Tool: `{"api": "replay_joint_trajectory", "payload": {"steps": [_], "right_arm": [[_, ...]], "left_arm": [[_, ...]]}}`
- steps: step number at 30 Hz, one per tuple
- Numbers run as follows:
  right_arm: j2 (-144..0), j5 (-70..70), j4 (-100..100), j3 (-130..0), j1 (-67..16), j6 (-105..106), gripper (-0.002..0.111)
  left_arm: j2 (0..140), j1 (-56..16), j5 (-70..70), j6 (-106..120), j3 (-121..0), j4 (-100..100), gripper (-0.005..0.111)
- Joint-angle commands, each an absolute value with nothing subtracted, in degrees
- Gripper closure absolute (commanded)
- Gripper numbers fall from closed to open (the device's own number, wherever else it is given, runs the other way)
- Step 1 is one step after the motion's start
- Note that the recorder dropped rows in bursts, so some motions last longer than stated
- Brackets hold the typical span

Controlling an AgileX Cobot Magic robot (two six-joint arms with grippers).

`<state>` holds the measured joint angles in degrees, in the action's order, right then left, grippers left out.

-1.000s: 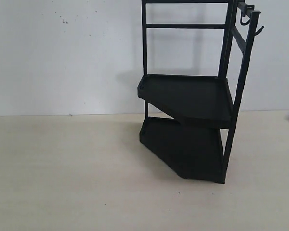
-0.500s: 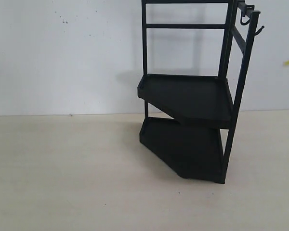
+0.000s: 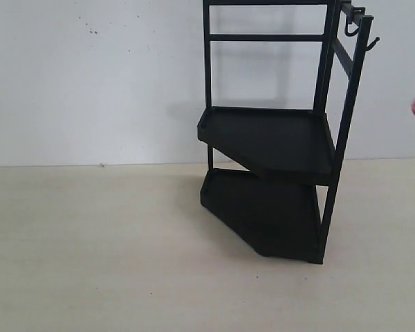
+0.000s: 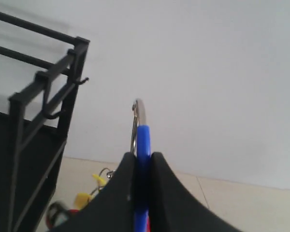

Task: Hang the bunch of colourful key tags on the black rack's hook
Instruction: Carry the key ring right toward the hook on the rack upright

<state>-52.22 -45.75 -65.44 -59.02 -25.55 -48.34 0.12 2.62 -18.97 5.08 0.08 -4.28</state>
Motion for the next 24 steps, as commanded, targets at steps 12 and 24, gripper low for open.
{"api": "replay_joint_trajectory", "payload": {"steps": [12, 24], "right_arm": [[-68.5, -27.0, 11.0, -60.9, 4.3, 16.0, 0.108], [-75.9, -34.5, 17.2, -76.6, 4.3, 21.8, 0.108]], "left_arm": [[0.0, 2.8, -18.1, 4.5, 0.0, -4.8, 0.102], [0.0, 2.8, -18.1, 4.5, 0.0, -4.8, 0.102]]}}
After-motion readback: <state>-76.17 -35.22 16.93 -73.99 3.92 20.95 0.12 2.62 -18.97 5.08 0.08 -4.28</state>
